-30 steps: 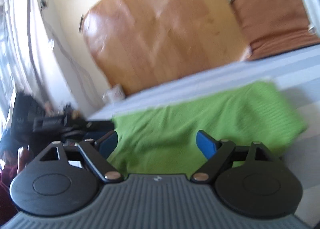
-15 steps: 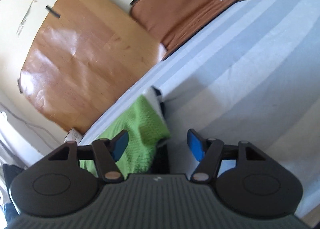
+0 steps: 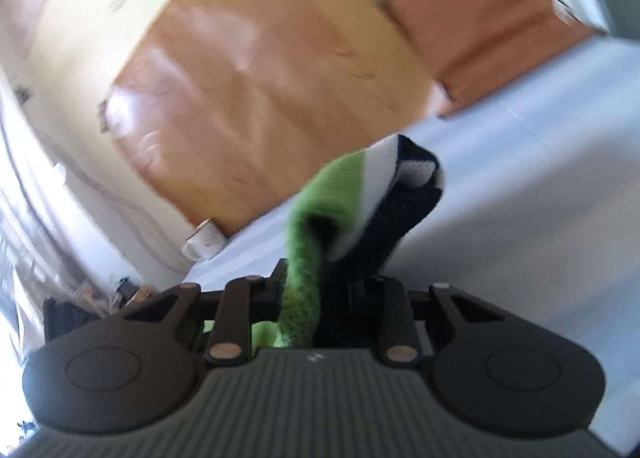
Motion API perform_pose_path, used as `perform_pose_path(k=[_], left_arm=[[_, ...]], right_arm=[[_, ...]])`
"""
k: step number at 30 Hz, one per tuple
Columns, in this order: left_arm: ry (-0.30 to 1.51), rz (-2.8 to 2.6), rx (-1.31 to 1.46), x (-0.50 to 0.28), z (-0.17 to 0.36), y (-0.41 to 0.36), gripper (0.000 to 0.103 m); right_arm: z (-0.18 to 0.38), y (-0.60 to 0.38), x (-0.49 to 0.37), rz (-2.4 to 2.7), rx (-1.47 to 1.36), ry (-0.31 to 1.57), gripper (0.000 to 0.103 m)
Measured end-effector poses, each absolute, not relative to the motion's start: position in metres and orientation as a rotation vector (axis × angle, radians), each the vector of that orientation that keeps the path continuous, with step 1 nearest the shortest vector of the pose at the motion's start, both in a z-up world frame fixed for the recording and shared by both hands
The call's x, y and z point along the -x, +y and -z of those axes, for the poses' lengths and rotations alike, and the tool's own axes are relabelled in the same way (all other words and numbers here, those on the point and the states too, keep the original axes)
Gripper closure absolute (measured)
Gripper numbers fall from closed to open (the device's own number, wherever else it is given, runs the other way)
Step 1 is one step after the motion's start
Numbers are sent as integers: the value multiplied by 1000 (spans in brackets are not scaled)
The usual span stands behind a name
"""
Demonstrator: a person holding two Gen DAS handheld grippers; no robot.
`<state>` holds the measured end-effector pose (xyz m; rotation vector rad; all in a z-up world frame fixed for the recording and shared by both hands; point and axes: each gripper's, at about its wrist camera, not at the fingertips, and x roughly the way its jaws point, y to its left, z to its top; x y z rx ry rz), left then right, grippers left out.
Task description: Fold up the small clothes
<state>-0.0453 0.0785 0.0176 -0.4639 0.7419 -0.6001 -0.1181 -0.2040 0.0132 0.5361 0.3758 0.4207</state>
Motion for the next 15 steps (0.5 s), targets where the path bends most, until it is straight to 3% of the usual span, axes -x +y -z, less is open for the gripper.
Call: perform_pose_path(k=[5,10,12,13,15], left_arm=[[588,487,612,60,-44,159,92],[492,341,636,80,-53,226,79],[481,305,659,85,-51,240,72],[481,297,666,87,-49,244,68],[489,293,663,88,-46,247,62]], right_arm=[[-41,-114,97,-608,-349,400,74],[-26,-17,65,-720,-142,515,74],[2,13,48,-731,-88,649,62],[12,21,46,-757,-81,654,61],[7,30,57,-785,-12,596,40]])
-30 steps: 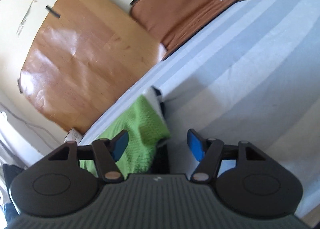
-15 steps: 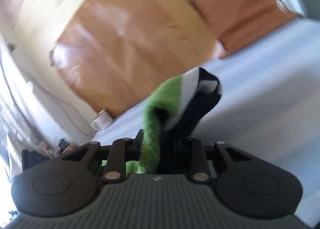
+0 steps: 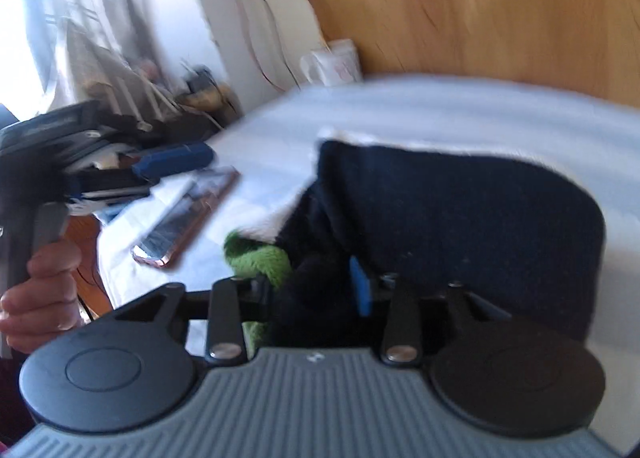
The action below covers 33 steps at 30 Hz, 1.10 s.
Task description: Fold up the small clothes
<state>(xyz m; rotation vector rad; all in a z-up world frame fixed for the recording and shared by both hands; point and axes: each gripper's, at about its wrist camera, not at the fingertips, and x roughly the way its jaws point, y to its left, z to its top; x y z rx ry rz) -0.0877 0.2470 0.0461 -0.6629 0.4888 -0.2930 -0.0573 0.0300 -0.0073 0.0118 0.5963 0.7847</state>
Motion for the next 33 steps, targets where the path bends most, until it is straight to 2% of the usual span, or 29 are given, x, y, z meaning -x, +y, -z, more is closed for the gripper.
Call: perform_pose_path(k=[2,8,10,12,14,17,18,21,26,29,30,31,32,33], left_arm=[[499,307,652,86,-43,242,57],[532,399,610,68,-36,214,55],[553,411,576,61,-33,201,47],[572,394,536,52,-30,189,45],[580,371,495,43,-30,179,45],[604,327,438,25,-31,167,56],[626,305,413,17,-29,165,63],[690,274,391,-3,-10,163,62],[683,263,371,1,-10,162,59],[699,262,397,7,-17,167,46],[700,264,397,11,-20,170,36],[696,263,397,15,-24,175,16],[683,266,403,21,-28,180,5],[663,278,414,27,-31,186,0]], right_arm=[[-3,23,67,-851,-48,551,37],[-22,-39,85,-763,-170,419,40],[-20,-57,80,-703,-199,418,48],[-17,-66,66,-650,-218,448,67],[-8,-71,50,-619,-229,475,74],[14,-79,23,-563,-282,543,97],[20,-89,17,-564,-341,565,102],[35,-105,7,-595,-527,601,102],[31,-100,21,-595,-489,577,102],[30,-108,24,-621,-584,572,90],[29,-114,32,-626,-601,559,78],[29,-119,37,-628,-614,541,70],[29,-125,44,-615,-619,526,44],[30,-131,52,-592,-614,521,21]])
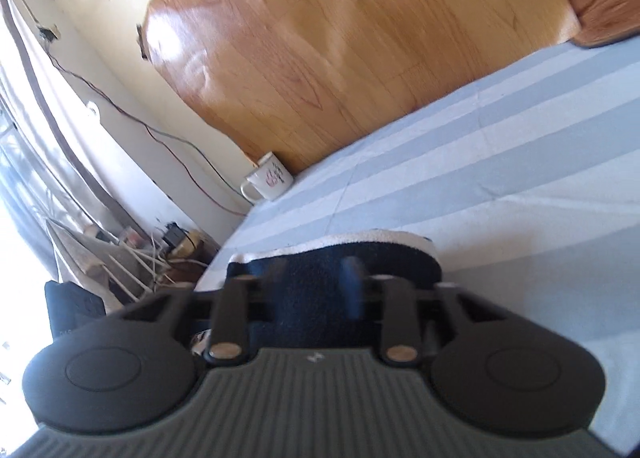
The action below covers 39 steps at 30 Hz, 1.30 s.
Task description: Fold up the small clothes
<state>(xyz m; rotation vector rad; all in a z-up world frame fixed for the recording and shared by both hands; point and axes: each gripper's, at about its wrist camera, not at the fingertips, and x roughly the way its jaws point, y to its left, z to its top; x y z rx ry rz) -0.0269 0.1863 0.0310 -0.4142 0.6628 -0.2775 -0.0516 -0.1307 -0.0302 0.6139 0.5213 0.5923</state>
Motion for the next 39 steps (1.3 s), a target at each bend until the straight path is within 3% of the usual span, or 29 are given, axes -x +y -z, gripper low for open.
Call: perform_pose_path(k=[11,14,16,17,18,21,30,39], left_arm=[[805,450,556,28,-10,190,0],[827,465,610,25,7,183,1],[819,456,585,27,6,175,3],[824,448,571,26,4,170,8],[836,441,570,23,3,166,18],[827,458,574,12,-10,158,22],[666,490,448,-89,-63,93,25],[736,378,349,-191,-18,39,31]], right_arm=[[64,-119,56,-671,-650,689,19],[64,-88,50,-684,-534,677,17],[60,-76,47,-657,-494,665,24],[59,-75,46,-645,-487,654,36],[56,-75,47,-647,-486,633,40],[44,-81,49,-652,-447,538,46],[0,-137,-21,-541,-377,312,46],[39,-163,-118,-449,-391,455,46]])
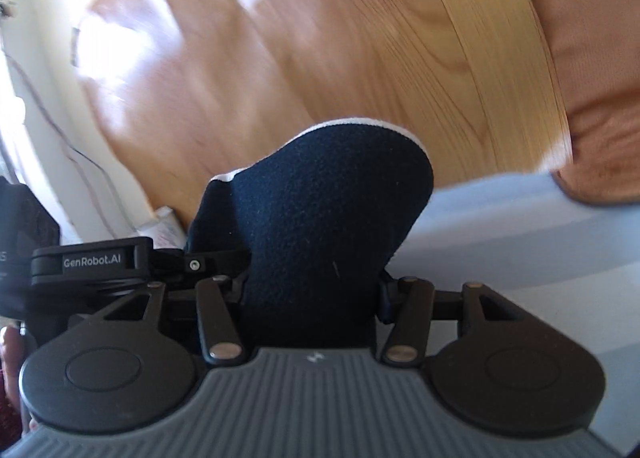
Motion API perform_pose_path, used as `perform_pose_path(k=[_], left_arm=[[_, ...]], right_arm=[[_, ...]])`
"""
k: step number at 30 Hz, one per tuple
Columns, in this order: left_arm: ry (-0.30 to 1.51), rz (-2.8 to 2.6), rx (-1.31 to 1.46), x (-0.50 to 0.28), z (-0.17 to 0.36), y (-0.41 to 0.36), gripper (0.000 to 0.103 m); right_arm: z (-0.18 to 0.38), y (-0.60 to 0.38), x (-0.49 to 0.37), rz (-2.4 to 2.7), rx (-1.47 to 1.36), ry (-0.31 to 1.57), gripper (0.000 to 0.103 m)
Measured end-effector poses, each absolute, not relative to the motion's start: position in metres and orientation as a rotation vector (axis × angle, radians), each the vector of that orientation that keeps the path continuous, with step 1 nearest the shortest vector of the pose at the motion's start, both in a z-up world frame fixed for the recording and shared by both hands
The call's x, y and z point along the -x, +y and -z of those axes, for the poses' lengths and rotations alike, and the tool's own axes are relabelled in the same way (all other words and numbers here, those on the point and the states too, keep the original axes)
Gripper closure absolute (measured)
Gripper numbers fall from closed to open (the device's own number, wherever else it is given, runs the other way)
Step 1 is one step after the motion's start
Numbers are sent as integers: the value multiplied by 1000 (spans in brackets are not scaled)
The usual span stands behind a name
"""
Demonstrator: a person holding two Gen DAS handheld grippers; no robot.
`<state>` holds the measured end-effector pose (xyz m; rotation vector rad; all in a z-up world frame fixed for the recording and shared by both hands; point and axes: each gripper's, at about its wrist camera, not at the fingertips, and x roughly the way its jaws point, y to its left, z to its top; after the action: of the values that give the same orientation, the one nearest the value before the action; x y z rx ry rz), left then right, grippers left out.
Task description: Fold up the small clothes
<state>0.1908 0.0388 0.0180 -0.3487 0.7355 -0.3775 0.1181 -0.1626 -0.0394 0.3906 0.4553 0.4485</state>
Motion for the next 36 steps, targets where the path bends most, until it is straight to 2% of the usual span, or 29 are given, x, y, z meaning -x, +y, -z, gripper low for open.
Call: perform_pose_path(k=[3,6,9,14,25,30,36], left_arm=[[744,341,322,-198,0,36,30],[712,309,282,-193,2,30,24],[663,226,238,-182,1,29,12],[606,155,187,-137,-6,21,10],[508,47,75,-43,-17,11,1],[539,-19,-4,-29,-4,3,1],[474,-58,-53,-18,-6,-3,0]], right_arm=[[46,-165,-129,-427,-413,496,43],[47,-164,-128,-410,-411,504,35],[45,-168,-118,-384,-420,493,31],[43,-171,-78,-331,-407,421,25],[51,-169,54,-219,-322,258,23],[54,-172,61,-195,-351,219,22],[53,-173,59,-190,-354,231,22]])
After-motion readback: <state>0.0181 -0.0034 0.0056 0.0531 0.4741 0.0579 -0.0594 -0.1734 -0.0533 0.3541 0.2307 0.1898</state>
